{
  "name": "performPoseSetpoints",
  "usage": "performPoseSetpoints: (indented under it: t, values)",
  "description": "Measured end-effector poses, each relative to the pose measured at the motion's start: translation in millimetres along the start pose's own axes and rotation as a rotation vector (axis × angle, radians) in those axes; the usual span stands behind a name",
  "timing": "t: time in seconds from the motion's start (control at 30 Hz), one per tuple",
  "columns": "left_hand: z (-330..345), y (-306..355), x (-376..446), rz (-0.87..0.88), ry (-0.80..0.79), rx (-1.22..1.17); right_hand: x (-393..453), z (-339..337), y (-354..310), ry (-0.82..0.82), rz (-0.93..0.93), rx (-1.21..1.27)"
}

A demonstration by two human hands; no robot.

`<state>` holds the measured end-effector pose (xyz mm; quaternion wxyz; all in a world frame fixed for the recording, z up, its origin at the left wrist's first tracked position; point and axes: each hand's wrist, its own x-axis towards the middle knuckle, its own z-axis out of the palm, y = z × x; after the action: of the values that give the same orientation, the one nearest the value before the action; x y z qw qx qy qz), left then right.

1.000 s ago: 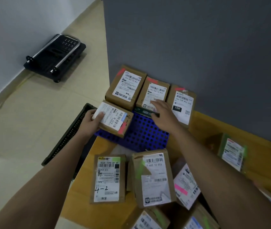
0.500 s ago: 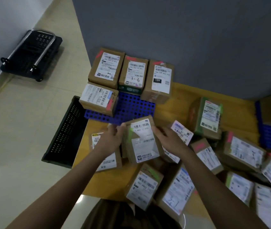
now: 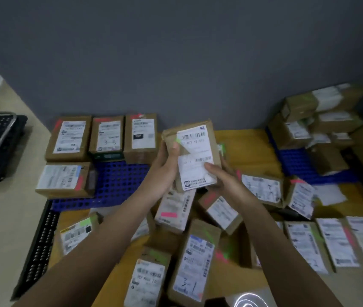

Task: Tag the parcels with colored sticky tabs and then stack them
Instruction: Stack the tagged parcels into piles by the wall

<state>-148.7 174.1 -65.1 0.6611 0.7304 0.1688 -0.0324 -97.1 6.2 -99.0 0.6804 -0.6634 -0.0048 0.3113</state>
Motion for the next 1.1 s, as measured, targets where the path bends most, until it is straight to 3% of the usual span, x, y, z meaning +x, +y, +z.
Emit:
performPoseSetpoints:
  t: [0.13, 0.33, 0.53, 0.67, 0.77, 0.9, 1.1]
  values:
    - [101, 43, 46, 0.023, -0.122, 0.049, -11, -120, -21, 0.285, -0.072, 0.155]
    - [264, 66, 120, 0.088, -0.225, 0.258, -21, -306, -35, 0.607, -0.043, 0.154]
    - [370, 58, 182, -0.003, -0.282, 0.421, -22, -432, -33, 0.684, 0.176, 0.015]
    - [403, 35, 198, -0.099, -0.316, 0.454, 2, -454, -23, 0.59, 0.38, -0.041]
    - [418, 28, 188, -0.258, -0.398, 0.336, 27, -448, -9, 0.555, 0.474, 0.006]
    - [435, 15, 188, -0.378, -0.417, 0.181, 48, -441, 16, 0.591, 0.397, 0.121]
    - [449, -20, 190, -0.178, -0.398, 0.274, 47, -446, 43, 0.676, 0.252, 0.267]
